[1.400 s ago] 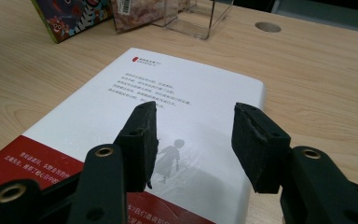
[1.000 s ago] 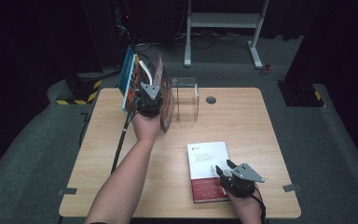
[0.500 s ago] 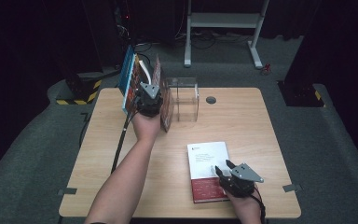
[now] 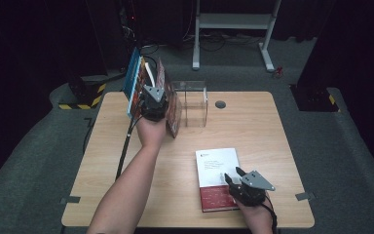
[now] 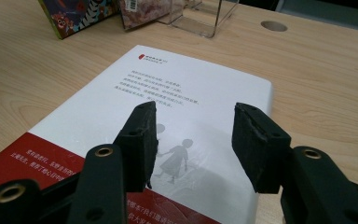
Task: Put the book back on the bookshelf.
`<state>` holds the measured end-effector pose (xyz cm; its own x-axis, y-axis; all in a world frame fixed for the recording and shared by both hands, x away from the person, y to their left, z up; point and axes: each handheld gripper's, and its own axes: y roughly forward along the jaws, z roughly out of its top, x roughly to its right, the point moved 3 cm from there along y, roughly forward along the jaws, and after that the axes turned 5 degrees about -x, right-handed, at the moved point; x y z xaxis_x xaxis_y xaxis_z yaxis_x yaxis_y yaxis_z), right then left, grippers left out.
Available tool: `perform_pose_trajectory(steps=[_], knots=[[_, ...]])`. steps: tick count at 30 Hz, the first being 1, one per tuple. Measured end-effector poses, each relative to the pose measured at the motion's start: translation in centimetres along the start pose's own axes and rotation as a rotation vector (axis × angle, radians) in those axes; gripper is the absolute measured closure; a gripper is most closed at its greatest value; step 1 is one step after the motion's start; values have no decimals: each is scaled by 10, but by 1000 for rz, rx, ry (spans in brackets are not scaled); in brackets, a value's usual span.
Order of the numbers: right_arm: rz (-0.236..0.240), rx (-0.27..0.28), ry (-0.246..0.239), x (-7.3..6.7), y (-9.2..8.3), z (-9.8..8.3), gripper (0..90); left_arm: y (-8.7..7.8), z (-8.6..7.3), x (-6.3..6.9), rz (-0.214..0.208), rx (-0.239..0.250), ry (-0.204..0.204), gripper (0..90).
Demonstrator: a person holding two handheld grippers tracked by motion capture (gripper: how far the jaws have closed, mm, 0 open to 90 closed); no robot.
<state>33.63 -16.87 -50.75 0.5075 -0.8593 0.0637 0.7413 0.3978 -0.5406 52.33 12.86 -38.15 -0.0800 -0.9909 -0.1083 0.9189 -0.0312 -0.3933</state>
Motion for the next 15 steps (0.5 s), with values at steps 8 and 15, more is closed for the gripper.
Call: perform_pose_trajectory(steps=[8, 15], knots=[[0, 1, -1, -1, 0, 0, 503, -5, 4, -4, 9, -1, 2, 722], [1, 3, -4, -1, 1, 0, 503, -11, 11, -8, 22, 14, -2, 709]])
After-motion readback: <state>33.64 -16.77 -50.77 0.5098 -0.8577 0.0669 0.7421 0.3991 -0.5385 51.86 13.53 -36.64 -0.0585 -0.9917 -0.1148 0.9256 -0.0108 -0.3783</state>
